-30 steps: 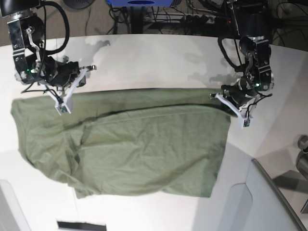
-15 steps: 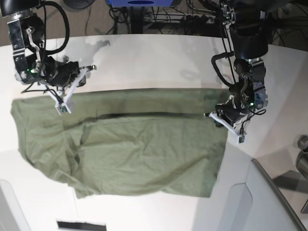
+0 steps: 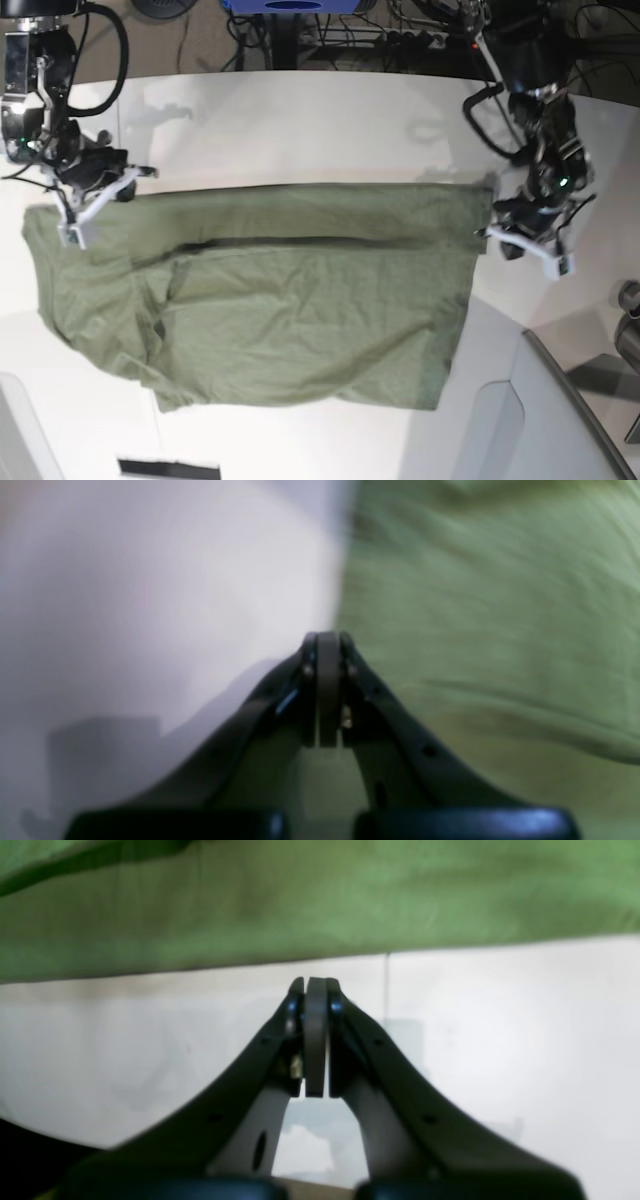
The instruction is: Layout the t-shirt on the table in an organized manner, then fold the t-shirt properly
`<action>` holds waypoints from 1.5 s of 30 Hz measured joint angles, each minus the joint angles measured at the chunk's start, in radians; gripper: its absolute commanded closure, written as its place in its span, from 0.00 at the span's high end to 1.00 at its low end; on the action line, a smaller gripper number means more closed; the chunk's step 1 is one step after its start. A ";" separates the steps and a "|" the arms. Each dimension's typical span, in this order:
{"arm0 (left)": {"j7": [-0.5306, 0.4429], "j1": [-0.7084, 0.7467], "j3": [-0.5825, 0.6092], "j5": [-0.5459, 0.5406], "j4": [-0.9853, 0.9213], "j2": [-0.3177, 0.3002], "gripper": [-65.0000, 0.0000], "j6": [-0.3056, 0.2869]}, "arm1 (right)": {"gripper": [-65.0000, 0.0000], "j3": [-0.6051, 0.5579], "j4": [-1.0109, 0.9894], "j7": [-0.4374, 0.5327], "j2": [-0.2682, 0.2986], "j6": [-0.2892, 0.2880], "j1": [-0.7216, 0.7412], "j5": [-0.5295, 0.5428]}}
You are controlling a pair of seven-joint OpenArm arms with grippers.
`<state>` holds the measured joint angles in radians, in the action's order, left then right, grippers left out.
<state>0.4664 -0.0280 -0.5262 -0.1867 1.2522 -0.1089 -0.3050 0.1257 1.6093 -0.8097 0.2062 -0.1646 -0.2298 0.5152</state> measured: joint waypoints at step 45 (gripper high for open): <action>0.001 0.466 -0.126 -0.278 0.322 0.005 0.00 -0.009 | 0.00 -0.059 -0.360 -0.029 0.001 -0.073 0.448 0.002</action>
<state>0.4671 0.4381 -0.6518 -0.4648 1.5745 -0.1036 -0.3138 0.0669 1.2491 -0.8387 0.2073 -0.2375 0.2180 0.5175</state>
